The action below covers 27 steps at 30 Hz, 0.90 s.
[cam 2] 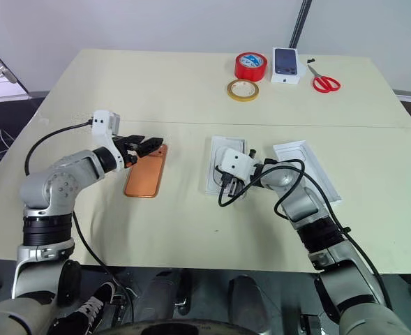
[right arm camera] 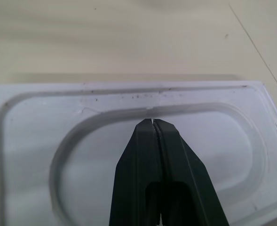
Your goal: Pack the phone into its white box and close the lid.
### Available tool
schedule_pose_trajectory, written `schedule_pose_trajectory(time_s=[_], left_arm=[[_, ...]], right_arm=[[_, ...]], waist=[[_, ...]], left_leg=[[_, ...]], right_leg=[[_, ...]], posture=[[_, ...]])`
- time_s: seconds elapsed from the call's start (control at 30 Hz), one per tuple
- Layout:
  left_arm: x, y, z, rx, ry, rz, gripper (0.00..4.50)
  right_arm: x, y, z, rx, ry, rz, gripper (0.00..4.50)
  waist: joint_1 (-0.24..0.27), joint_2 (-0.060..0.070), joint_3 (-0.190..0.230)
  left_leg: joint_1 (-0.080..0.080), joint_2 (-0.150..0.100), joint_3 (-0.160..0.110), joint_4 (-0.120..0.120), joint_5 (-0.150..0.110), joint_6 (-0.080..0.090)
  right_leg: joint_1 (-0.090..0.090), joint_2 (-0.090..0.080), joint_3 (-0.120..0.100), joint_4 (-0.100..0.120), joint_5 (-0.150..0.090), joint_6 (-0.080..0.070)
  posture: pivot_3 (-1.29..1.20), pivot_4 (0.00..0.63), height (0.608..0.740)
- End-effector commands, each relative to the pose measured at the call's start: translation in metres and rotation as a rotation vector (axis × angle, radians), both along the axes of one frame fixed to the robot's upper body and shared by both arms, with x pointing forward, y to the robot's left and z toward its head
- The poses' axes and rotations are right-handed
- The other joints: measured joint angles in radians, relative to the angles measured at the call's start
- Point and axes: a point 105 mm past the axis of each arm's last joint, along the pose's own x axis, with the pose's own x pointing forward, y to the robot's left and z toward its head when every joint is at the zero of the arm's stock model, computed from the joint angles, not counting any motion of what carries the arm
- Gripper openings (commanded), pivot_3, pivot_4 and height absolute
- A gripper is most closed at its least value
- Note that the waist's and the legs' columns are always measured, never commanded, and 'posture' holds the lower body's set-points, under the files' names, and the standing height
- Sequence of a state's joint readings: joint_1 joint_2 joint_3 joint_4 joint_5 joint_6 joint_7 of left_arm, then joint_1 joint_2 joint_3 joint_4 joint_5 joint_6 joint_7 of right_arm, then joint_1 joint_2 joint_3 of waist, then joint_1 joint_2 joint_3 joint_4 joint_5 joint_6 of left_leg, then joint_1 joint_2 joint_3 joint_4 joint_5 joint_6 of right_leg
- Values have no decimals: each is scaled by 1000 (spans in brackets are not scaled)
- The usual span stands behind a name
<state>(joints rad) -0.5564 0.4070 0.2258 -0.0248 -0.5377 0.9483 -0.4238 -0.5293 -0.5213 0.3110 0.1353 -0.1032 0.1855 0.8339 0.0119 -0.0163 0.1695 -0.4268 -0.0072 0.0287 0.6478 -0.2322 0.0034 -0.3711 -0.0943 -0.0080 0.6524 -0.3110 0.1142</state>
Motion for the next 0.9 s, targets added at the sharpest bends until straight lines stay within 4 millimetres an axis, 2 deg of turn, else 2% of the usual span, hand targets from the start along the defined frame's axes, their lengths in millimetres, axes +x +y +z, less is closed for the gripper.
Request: schedule_pose_trajectory(time_s=[0.03, 0.3, 0.4, 0.47, 0.6, 0.67, 0.73, 0.83, 0.9], left_arm=[[3, 8, 13, -1, -49, 19, 3935], [5, 3, 11, -13, -39, 4, 3935], [4, 7, 8, -82, 1, 9, 3935], [3, 11, 5, -141, 54, 5, 3935], [-5, 25, 11, -252, 123, -30, 3935], [-9, 33, 11, -227, 135, -34, 3935], [-22, 38, 12, -239, 150, -103, 3935], [-27, 56, 3, -233, 197, -73, 3935], [-27, 66, -3, -153, 179, -46, 3935]], right_arm=[[1, -14, -20, -70, 70, -80, 44], [-6, -25, -20, -144, 93, -83, 44], [-13, -1, -2, 26, 95, -29, 44], [-12, 8, 7, 72, 70, -19, 44], [3, 23, 35, 178, -28, -42, 44], [8, 30, 47, 220, -56, -38, 44], [10, 47, 61, 271, -85, -6, 44], [9, 73, 70, 297, -93, 52, 44], [9, 93, 73, 301, -95, 85, 44]], waist=[[0, 0, 0], [1, 0, 0], [-1, -1, -1], [-6, -1, -1], [-26, -1, 1], [-31, -1, 1], [-34, -1, 1], [-33, 0, 1], [-31, -1, 1]], left_leg=[[0, 0, 0, 0, 0, 0], [0, -1, 0, 0, 0, 0], [0, -1, -1, 0, -1, 1], [0, 0, -1, 0, -1, 1], [-1, 0, -1, -2, 0, 0], [-1, 0, 0, -2, 1, -2], [-1, 1, 0, -2, 1, -2], [-1, 2, 0, -3, 2, -3], [-1, 2, 0, -3, 2, -3]], right_leg=[[0, 0, 0, 0, 0, 0], [0, -1, 0, 0, 0, 0], [1, -1, 0, 0, 0, 0], [0, -1, 0, 0, 0, 0], [-3, 0, 0, 2, 0, 0], [-4, 1, 0, 2, 0, 0], [-4, 2, 0, 2, 0, 0], [-4, 3, 0, 2, 0, 0], [-4, 3, 0, 2, 0, 0]], posture=[[0, 150, 728], [0, 150, 728], [0, 150, 728], [0, 150, 728], [0, 150, 728], [0, 150, 728], [0, 150, 728], [0, 150, 728], [0, 150, 728]])
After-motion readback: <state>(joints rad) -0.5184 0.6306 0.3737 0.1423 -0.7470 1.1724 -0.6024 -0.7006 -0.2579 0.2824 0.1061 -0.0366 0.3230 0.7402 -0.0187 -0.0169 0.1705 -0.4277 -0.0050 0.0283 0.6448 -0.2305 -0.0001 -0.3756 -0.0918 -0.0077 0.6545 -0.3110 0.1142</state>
